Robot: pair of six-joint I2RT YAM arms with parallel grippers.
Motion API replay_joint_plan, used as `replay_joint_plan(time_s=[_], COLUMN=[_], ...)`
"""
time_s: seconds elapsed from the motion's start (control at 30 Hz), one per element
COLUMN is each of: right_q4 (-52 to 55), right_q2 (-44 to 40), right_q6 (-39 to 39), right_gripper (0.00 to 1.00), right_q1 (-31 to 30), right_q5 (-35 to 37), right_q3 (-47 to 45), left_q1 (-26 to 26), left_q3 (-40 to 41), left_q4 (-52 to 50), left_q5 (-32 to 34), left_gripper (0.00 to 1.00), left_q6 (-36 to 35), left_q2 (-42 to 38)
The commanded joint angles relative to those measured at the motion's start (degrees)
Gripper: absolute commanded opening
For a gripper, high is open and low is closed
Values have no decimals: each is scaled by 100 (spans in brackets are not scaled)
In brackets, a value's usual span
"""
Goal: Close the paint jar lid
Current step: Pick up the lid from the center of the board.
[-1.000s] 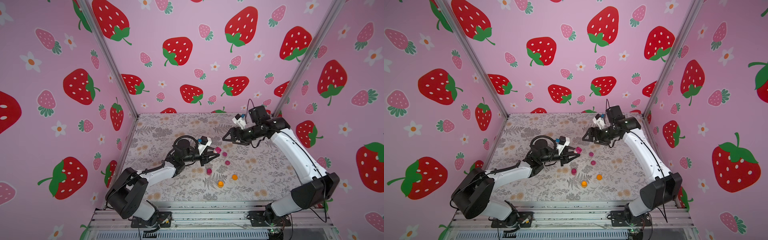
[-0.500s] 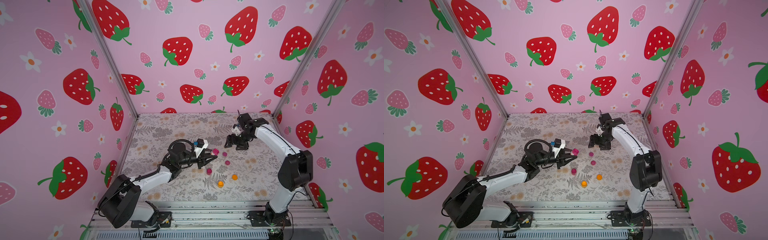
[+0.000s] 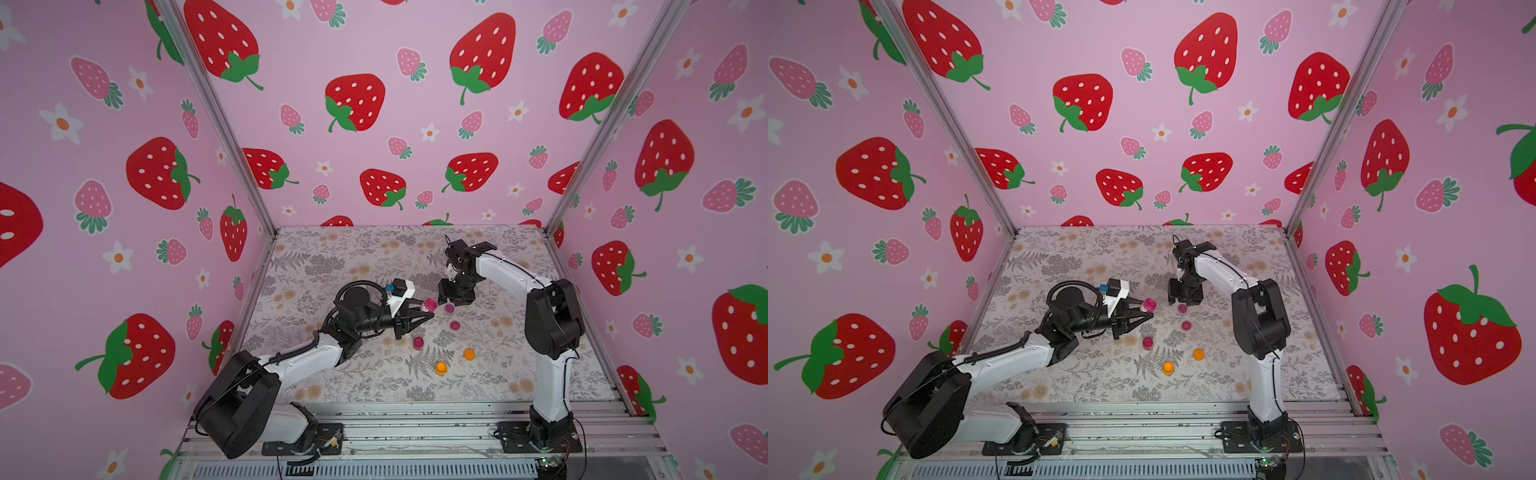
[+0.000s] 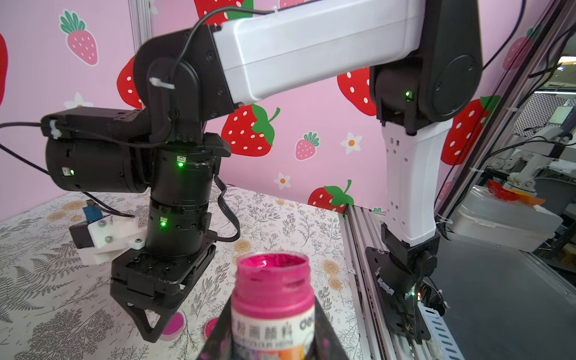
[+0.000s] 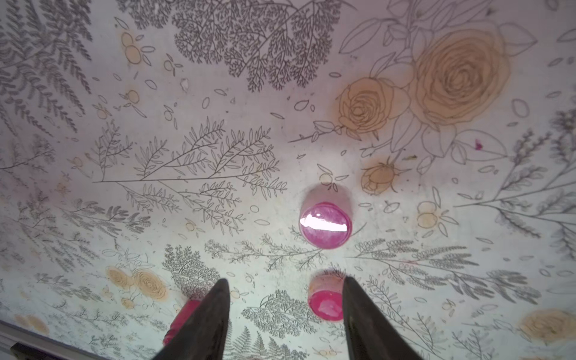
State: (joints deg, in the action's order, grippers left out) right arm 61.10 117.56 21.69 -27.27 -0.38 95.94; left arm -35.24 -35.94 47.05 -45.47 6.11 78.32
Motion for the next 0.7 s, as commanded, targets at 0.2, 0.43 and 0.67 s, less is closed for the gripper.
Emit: replay_joint_plan(time_s=[0.2, 0.43, 0.67], right_q4=[143, 108, 7], right_q2=[350, 552, 708], right_q6=[38, 85, 115], right_gripper=[53, 48, 44], right_q1=[-24, -24, -24], right_q5=[485, 577, 604], right_q3=[223, 250, 274], left_q1=[8, 4, 8], left_q3=[41, 105, 136], left_q4=[338, 368, 349], left_q5=[-114, -73, -56], left_gripper=[0, 0, 0], left_q6=[-4, -11, -37], left_q2=[-44, -80, -110])
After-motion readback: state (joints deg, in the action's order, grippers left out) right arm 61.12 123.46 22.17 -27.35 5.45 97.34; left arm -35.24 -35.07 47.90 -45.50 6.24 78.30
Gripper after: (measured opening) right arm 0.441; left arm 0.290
